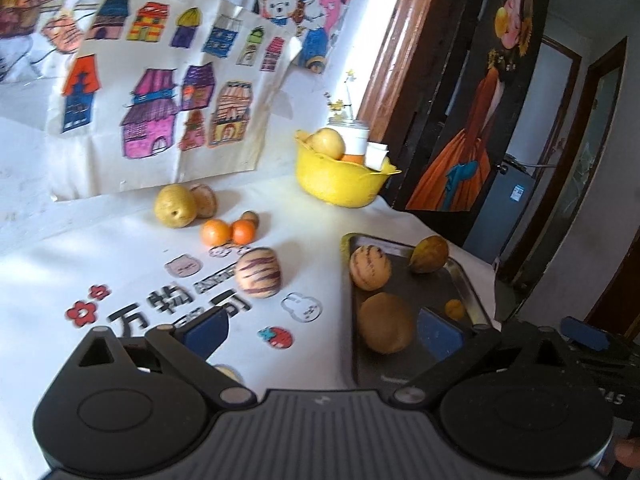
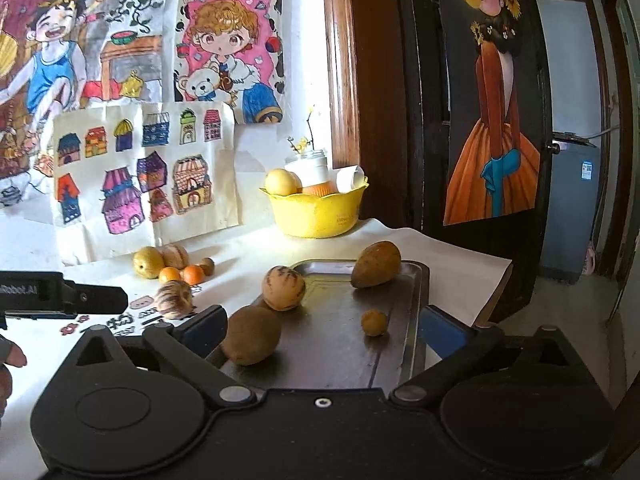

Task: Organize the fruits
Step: 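Withdraw both open tools from the tray toward the remaining loose fruits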

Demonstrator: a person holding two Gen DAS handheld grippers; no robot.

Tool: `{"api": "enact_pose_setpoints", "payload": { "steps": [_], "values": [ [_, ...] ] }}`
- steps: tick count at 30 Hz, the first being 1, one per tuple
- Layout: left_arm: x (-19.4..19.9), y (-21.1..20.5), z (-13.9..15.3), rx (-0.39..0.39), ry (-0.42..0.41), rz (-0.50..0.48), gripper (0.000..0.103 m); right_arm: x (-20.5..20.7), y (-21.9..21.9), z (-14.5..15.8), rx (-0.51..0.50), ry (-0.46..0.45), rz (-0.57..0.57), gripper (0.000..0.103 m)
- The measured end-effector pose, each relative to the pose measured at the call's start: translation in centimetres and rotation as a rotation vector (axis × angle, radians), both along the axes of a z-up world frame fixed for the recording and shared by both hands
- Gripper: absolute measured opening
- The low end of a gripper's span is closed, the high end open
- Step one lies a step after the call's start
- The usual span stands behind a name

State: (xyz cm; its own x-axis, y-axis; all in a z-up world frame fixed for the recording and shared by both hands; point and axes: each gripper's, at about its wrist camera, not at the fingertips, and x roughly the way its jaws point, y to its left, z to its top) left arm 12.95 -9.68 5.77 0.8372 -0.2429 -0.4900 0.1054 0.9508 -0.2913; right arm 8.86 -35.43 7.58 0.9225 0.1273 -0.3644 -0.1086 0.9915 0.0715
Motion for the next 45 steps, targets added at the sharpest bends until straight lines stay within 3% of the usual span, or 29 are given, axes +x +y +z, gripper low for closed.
{"api": "enact_pose_setpoints", "payload": {
  "steps": [18, 26, 32, 40, 45],
  "values": [
    [-2.4, 4.7, -2.3, 0.109, 0.116, 0.03, 0.103, -3.8, 5.4, -0.8, 0.055, 0.129, 0.03, 0.102],
    [-2.6, 9.4, -3.2, 0.053, 0.167, 0.13, 0.103, -3.8, 9.0, -1.5, 0.04, 0.19, 0.09, 0.102],
    [-2.7, 12.4, -3.7, 0.064, 0.183, 0.203, 0.103, -2.9, 11.9, -2.3, 0.037, 0.239, 0.151, 0.102],
    [-2.3, 15.2, -3.6, 0.087, 0.213, 0.278, 0.103, -1.2, 16.0, -4.5, -0.007, 0.293, 0.223, 0.102],
    [-1.4, 15.5, -3.1, 0.142, 0.208, 0.282, 0.103, 0.2, 17.9, -4.9, -0.099, 0.323, 0.312, 0.102]
  ]
}}
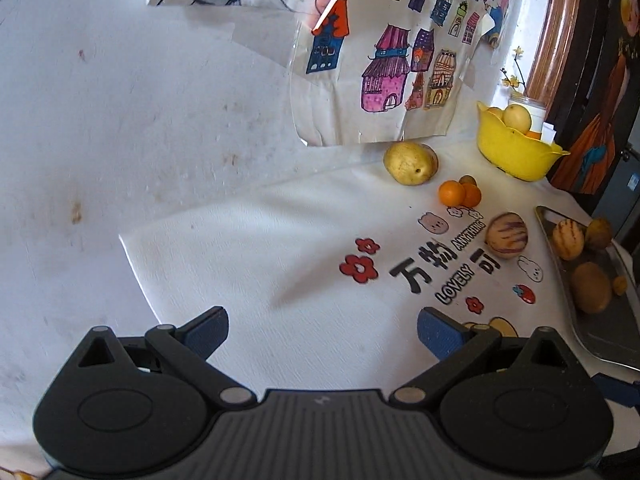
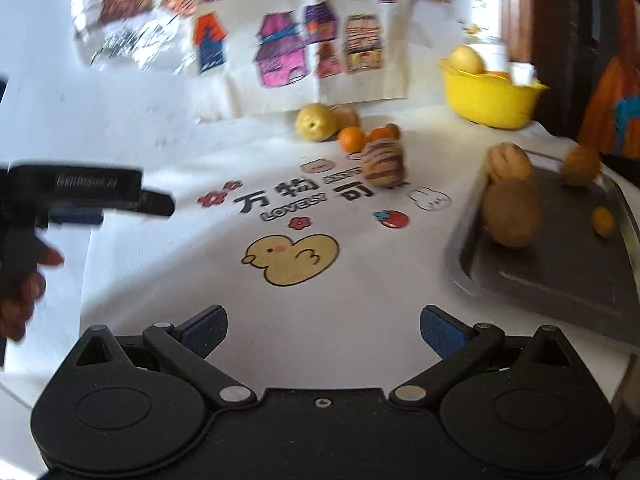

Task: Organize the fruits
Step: 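Withdraw both open tools from the tray toward the remaining loose fruits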

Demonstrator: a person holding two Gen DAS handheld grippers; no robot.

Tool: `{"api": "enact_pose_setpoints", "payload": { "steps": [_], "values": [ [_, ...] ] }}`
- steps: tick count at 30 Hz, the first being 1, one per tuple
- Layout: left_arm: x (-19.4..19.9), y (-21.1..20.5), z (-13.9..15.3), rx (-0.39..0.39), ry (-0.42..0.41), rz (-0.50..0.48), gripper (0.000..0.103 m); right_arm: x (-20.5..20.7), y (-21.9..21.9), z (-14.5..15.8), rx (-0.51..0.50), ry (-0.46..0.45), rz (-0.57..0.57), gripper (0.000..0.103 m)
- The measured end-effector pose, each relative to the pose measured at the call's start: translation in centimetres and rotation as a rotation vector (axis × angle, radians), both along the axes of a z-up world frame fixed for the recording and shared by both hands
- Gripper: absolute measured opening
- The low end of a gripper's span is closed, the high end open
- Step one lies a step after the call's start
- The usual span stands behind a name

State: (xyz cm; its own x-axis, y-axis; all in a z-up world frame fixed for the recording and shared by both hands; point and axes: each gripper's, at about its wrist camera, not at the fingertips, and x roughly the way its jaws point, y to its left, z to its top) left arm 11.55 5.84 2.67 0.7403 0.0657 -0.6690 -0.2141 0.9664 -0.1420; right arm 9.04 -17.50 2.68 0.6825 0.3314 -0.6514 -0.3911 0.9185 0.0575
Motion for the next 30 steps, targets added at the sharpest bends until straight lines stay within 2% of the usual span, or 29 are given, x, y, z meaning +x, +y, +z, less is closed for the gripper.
{"api": "enact_pose_setpoints", "payload": {
  "steps": [6, 11, 16, 21, 26, 30],
  "values": [
    [1.3, -0.6, 0.2, 0.092, 0.002, -0.01, 0.103, 1.6, 1.5, 0.2, -0.136, -0.042, 0.116, 0.102],
    [3.4, -0.8, 0.5, 0.091, 0.005, -0.048, 0.103, 3.7, 2.1, 0.8, -0.178, -0.108, 0.146, 0.102],
    [6.7, -0.8, 0.8, 0.045, 0.004, -0.091, 0.103, 6.9, 2.6, 0.9, -0.172, -0.159, 0.1, 0.102],
    [10.8, -1.1, 0.7, -0.04, 0.004, -0.141, 0.103, 10.6, 3.0, 0.6, -0.213, -0.212, 0.057, 0.102],
    [14.7, -1.6, -0.2, -0.16, 0.016, -0.159, 0.102, 13.8, 3.1, -0.1, -0.231, -0.201, 0.067, 0.097],
    [17.2, -2.4, -0.7, -0.199, 0.022, -0.144, 0.102, 15.1, 3.3, -0.6, -0.238, -0.192, 0.076, 0.092]
  ]
}}
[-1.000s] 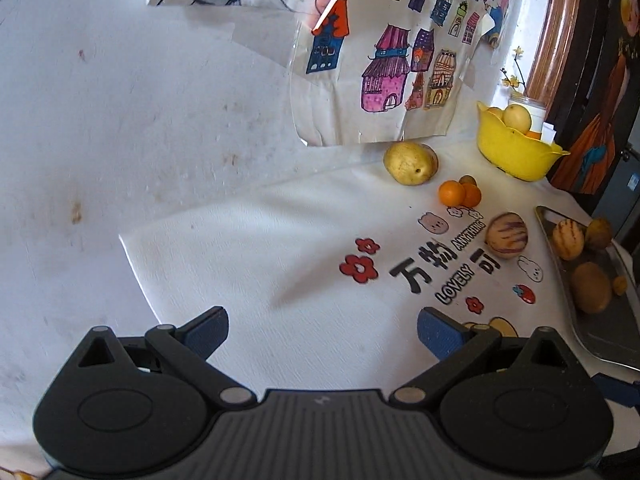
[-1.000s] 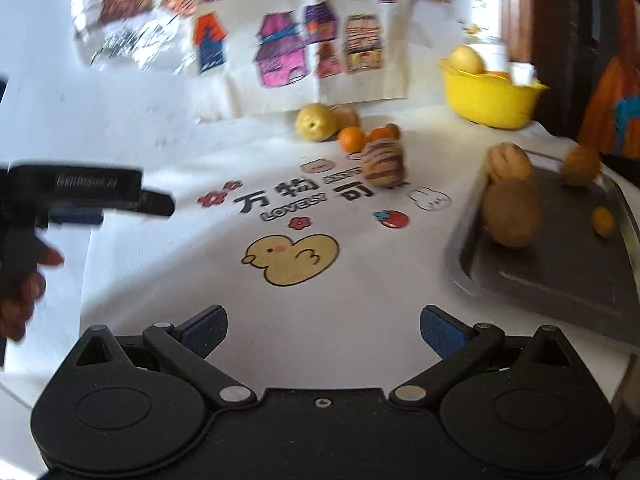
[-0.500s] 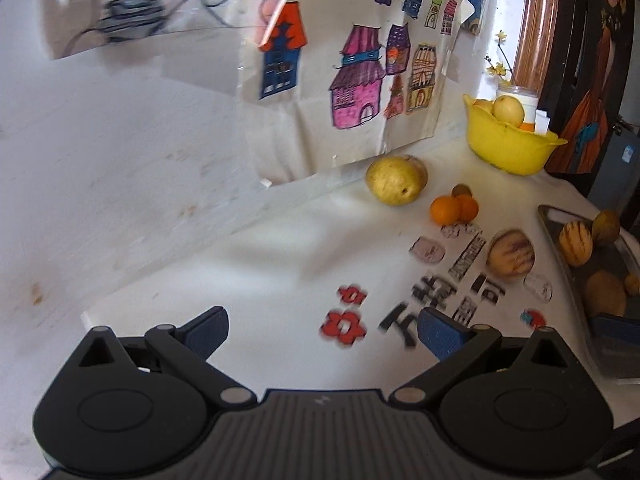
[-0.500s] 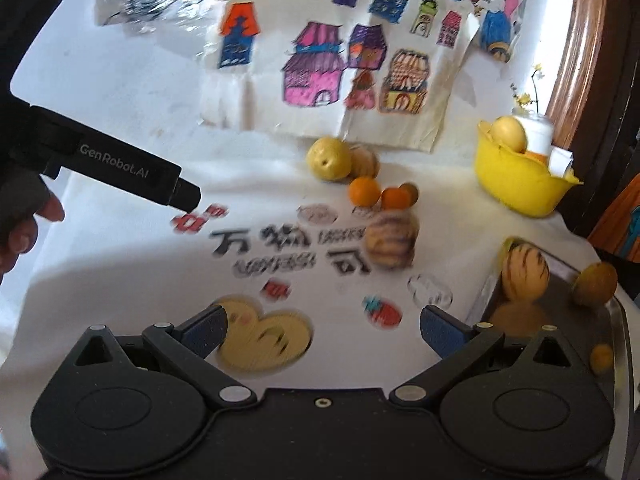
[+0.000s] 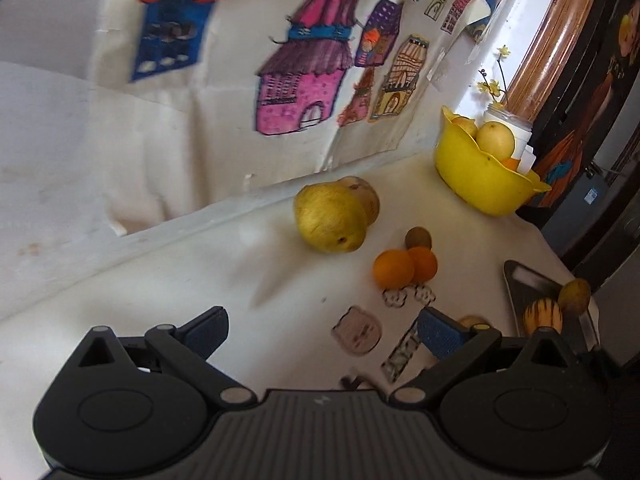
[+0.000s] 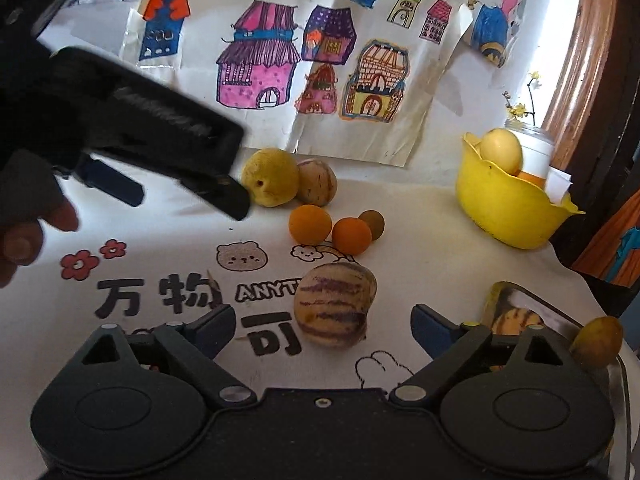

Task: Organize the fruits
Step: 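Withdraw both open tools from the tray toward the remaining loose fruits, then grasp a mandarin orange with the left tool while the right tool grasps the striped pepino melon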

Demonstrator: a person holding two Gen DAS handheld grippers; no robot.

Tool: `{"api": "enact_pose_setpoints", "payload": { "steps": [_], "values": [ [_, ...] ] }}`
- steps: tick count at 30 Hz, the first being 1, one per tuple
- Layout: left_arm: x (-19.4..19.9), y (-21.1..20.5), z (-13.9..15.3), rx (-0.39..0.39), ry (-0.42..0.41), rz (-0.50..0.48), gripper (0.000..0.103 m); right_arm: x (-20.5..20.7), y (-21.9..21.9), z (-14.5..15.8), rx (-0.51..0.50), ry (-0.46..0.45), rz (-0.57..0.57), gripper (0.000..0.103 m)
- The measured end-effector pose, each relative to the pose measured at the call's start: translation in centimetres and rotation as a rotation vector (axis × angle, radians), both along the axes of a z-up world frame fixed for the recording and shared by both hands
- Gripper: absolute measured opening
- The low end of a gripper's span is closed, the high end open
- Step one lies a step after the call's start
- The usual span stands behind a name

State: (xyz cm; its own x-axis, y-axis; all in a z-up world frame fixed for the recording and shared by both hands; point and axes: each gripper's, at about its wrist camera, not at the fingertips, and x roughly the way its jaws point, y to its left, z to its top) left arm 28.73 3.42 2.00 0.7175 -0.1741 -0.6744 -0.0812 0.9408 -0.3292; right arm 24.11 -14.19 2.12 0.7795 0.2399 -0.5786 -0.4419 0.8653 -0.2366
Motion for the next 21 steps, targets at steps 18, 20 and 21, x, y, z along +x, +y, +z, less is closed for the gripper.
{"api": "enact_pose_setpoints", "payload": {
  "steps": [18, 20, 21],
  "values": [
    [4.6, -1.5, -1.4, -0.191, 0.036, 0.03, 0.099, 2.9, -0.3, -0.9, 0.141, 0.088, -0.037, 0.073],
    [4.8, -1.6, -1.4, -0.208, 0.033, 0.033, 0.098, 3.1, -0.4, -1.0, 0.151, 0.092, -0.044, 0.069],
    [4.9, -1.7, -1.5, -0.217, 0.033, 0.034, 0.097, 3.1, -0.4, -1.0, 0.157, 0.094, -0.048, 0.066]
  ]
}}
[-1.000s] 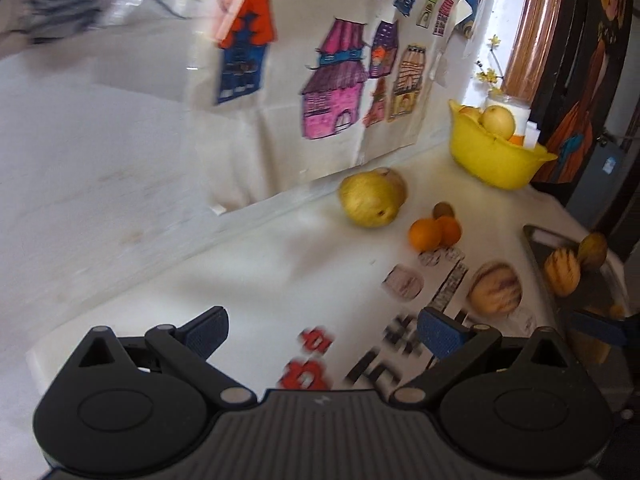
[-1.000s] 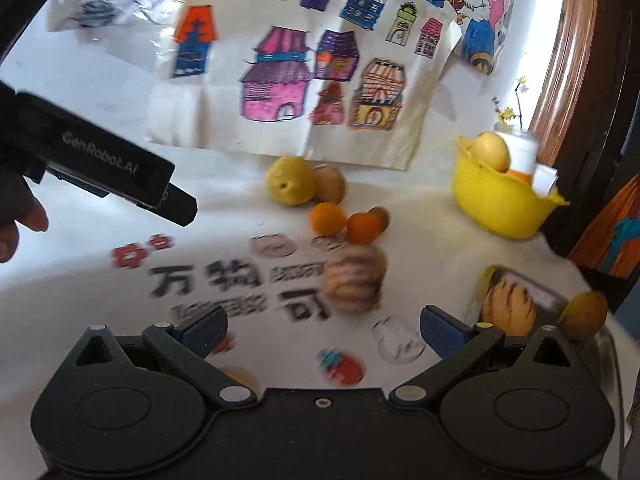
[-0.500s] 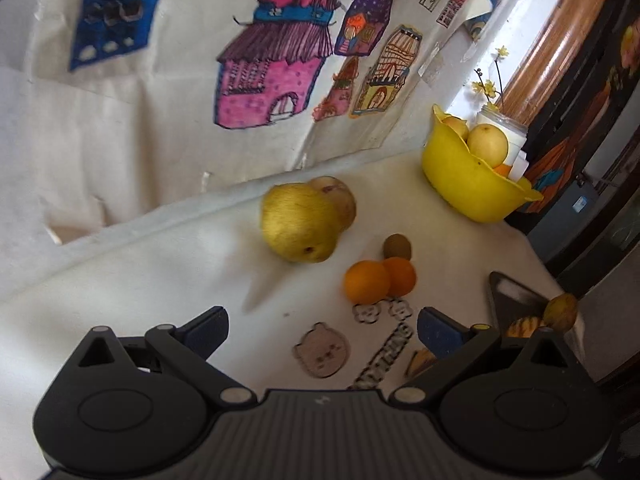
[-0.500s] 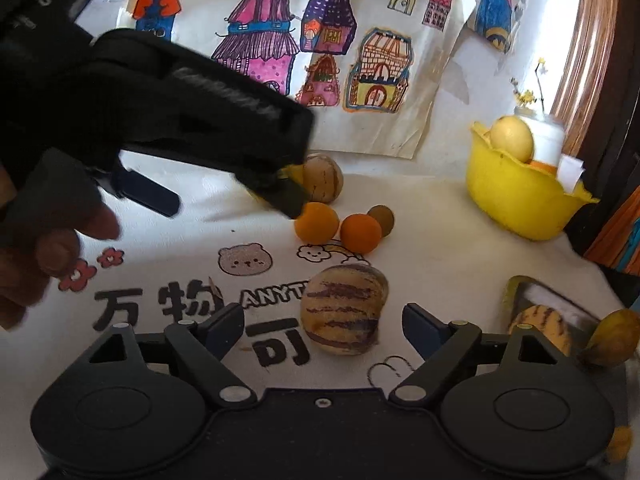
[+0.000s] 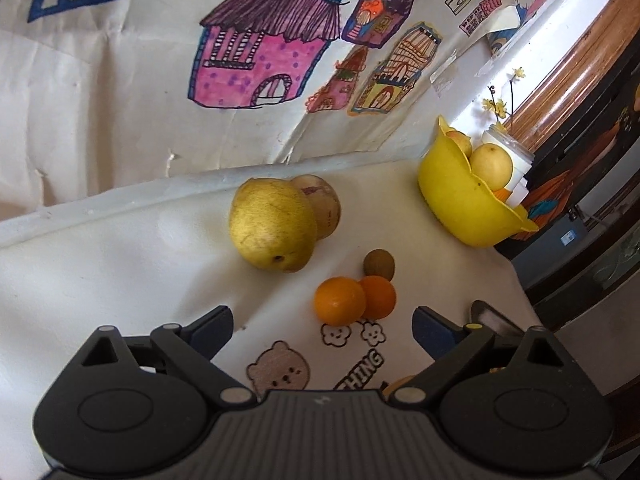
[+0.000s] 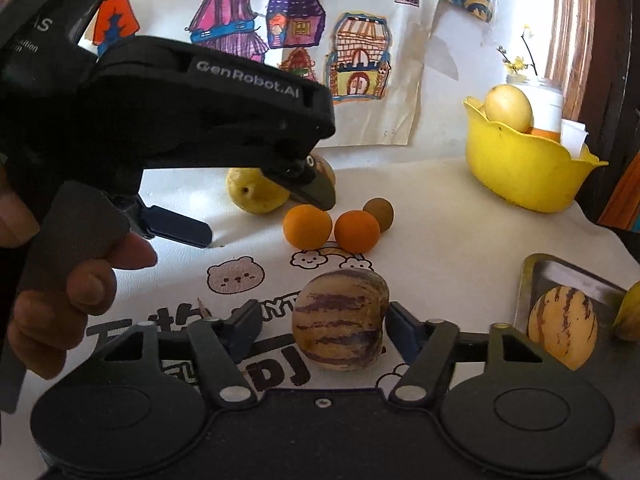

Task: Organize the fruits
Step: 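Grasp a mandarin orange with the left tool while the right tool grasps the striped pepino melon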

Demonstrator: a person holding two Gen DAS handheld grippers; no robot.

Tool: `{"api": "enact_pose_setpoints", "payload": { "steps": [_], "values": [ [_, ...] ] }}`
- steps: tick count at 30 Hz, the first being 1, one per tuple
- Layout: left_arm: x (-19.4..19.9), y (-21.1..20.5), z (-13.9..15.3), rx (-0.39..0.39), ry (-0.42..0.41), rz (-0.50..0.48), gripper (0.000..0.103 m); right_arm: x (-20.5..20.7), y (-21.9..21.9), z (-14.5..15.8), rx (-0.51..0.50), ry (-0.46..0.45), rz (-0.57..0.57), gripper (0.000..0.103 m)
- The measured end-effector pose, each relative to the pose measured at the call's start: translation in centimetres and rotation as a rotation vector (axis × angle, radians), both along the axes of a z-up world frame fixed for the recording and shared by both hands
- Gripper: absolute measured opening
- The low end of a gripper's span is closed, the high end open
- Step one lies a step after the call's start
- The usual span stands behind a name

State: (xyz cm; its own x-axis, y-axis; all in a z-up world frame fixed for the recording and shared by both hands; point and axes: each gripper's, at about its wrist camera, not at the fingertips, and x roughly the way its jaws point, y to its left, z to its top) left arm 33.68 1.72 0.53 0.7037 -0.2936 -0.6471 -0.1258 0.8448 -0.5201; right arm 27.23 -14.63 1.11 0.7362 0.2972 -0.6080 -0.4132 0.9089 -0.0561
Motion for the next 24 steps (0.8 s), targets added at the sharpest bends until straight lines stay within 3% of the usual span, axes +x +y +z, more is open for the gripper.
{"api": "enact_pose_setpoints", "payload": {
  "steps": [6, 20, 24],
  "values": [
    [0.2, -0.4, -0.1, -0.019, 0.001, 0.022, 0.09, -0.2, -0.6, 0.3, 0.018, -0.009, -0.025, 0.05],
    [0.6, -1.2, -0.6, -0.009, -0.017, 0.082, 0.069, -0.6, -1.3, 0.1, 0.04, 0.008, -0.043, 0.049],
    [0.7, -1.4, -0.7, -0.001, -0.024, 0.093, 0.068, -0.6, -1.4, 0.1, 0.046, 0.011, -0.046, 0.049]
  ]
}}
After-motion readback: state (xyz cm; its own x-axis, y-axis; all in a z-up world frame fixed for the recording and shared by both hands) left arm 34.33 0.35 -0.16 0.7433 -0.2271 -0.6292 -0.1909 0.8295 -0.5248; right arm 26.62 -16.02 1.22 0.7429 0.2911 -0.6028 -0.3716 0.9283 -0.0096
